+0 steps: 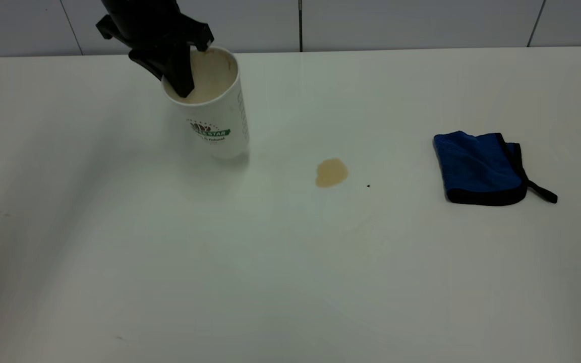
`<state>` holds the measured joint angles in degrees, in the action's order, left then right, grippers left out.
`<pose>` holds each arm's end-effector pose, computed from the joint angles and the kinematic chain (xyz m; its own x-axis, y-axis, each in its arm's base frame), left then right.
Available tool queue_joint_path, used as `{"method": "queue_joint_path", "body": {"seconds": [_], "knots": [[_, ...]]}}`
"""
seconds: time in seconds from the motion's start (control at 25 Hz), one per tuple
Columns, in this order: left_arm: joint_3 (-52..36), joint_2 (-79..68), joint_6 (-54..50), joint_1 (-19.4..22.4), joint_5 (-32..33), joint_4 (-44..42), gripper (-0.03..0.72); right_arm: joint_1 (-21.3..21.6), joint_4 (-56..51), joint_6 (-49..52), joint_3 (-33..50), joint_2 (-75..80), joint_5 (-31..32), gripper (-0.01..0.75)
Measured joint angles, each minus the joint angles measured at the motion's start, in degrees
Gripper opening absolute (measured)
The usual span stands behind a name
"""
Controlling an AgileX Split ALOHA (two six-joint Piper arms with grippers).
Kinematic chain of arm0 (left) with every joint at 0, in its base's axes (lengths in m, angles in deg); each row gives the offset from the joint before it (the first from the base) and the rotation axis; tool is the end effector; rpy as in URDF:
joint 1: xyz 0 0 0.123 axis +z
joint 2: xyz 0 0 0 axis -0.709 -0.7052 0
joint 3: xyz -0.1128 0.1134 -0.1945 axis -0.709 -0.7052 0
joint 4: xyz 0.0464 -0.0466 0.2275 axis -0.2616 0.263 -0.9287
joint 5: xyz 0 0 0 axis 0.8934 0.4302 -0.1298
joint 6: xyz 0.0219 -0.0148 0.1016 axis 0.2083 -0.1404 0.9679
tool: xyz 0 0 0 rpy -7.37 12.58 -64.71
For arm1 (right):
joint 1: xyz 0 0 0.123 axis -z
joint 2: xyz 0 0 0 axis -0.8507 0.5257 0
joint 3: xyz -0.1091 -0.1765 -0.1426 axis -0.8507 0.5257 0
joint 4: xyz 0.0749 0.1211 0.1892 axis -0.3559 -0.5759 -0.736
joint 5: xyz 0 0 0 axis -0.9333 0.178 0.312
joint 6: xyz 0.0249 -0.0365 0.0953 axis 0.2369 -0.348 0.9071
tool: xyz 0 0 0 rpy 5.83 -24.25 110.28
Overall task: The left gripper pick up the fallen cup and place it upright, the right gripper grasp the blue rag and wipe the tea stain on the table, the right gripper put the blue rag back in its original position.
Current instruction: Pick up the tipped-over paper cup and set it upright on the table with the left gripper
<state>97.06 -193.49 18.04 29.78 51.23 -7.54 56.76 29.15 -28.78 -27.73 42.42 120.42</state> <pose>0.4333 -0.1358 0.0861 -0.8443 0.4057 -0.3500 0.4604 0.8834 -0.0869 0.0262 -0.0021 0.2502 -0.5154 0.0837 -0.8529 0.0467 0.9965 0.0695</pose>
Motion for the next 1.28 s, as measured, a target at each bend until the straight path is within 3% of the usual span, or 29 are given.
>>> {"method": "queue_joint_path", "body": {"seconds": [0.72,1.28], "knots": [[4.7,-6.3,-1.7,-0.3,1.0,0.8,0.04,0.0,0.0,0.0,0.0,0.0,0.0,0.534],[5.6,-5.8,-1.6,-0.8,1.4,0.9,0.419,0.0,0.0,0.0,0.0,0.0,0.0,0.534]]}}
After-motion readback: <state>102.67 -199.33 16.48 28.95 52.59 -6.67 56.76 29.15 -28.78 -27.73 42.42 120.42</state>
